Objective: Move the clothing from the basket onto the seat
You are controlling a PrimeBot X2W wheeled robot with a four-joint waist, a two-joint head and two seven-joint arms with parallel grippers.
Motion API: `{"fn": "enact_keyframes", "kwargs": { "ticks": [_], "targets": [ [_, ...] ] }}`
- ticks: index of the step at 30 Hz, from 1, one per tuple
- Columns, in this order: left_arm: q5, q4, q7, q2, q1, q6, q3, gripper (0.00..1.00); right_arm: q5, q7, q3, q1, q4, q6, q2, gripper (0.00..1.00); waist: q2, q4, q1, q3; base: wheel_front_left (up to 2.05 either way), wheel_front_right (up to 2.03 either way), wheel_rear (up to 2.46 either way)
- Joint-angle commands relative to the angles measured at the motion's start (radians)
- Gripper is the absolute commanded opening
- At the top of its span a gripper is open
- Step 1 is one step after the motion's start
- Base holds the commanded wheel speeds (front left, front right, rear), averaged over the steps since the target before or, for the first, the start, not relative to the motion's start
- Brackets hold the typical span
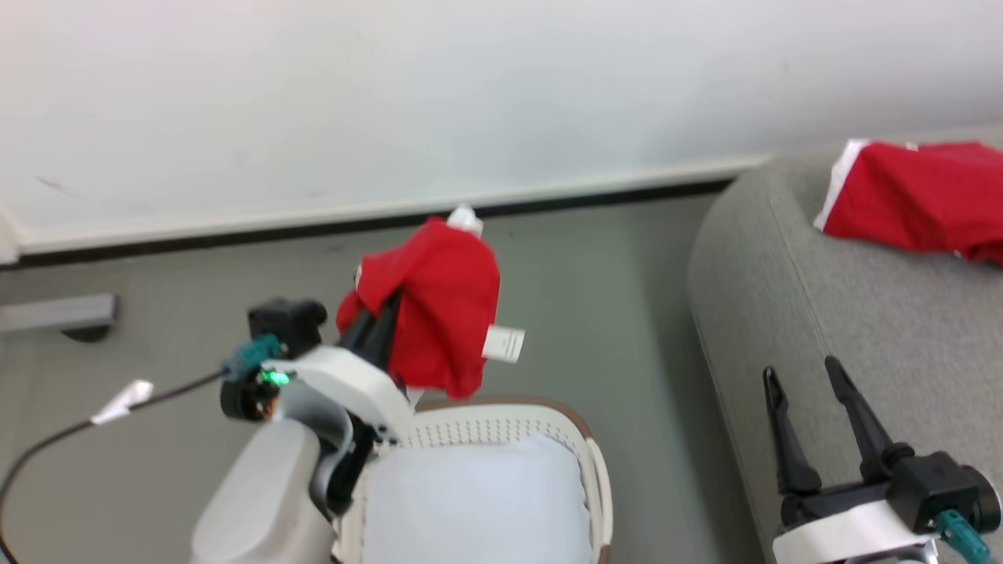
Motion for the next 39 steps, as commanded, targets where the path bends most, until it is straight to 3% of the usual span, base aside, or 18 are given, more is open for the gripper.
{"fn": "enact_keyframes", "kwargs": {
  "ticks": [1, 9, 16, 22, 31, 39],
  "targets": [
    [-0.011, -0.048, 0.016, 0.016, 0.018, 0.009, 0.005, 0.00, -0.006, 0.000, 0.001, 0.021, 0.005, -0.002, -0.002, 1.00, 0.0000, 0.042, 0.0003, -0.060, 0.00, 0.00, 0.00],
    [-0.008, -0.480, 0.201, 0.074, 0.044, 0.093, 0.026, 0.00, -0.005, 0.000, 0.032, 0.049, 0.018, -0.002, -0.002, 1.00, 0.0000, 0.057, 0.0003, -0.108, 0.00, 0.00, 0.00],
    [0.003, -0.678, 0.294, 0.105, 0.059, 0.137, 0.028, 0.00, -0.009, 0.000, 0.118, 0.063, 0.017, -0.002, -0.002, 1.00, 0.0000, 0.051, 0.0003, -0.134, 0.00, 0.00, 0.00],
    [0.005, -0.757, 0.332, 0.101, 0.081, 0.153, 0.008, 0.00, 0.004, 0.000, 0.251, 0.040, 0.005, -0.002, -0.002, 1.00, 0.0000, 0.055, 0.0003, -0.146, 0.00, 0.00, 0.00],
    [-0.006, -0.781, 0.335, 0.071, 0.095, 0.151, -0.038, 0.00, 0.210, 0.000, 0.482, -0.139, -0.011, -0.002, -0.003, 1.00, 0.0000, 0.068, 0.0003, -0.148, 0.00, 0.00, 0.00],
    [-0.014, -0.754, 0.330, 0.044, 0.075, 0.136, -0.081, 0.00, 0.381, 0.000, 0.560, -0.279, 0.050, -0.002, -0.003, 1.00, 0.0000, 0.104, 0.0003, -0.154, 0.00, 0.00, 0.00]
  ]
}}
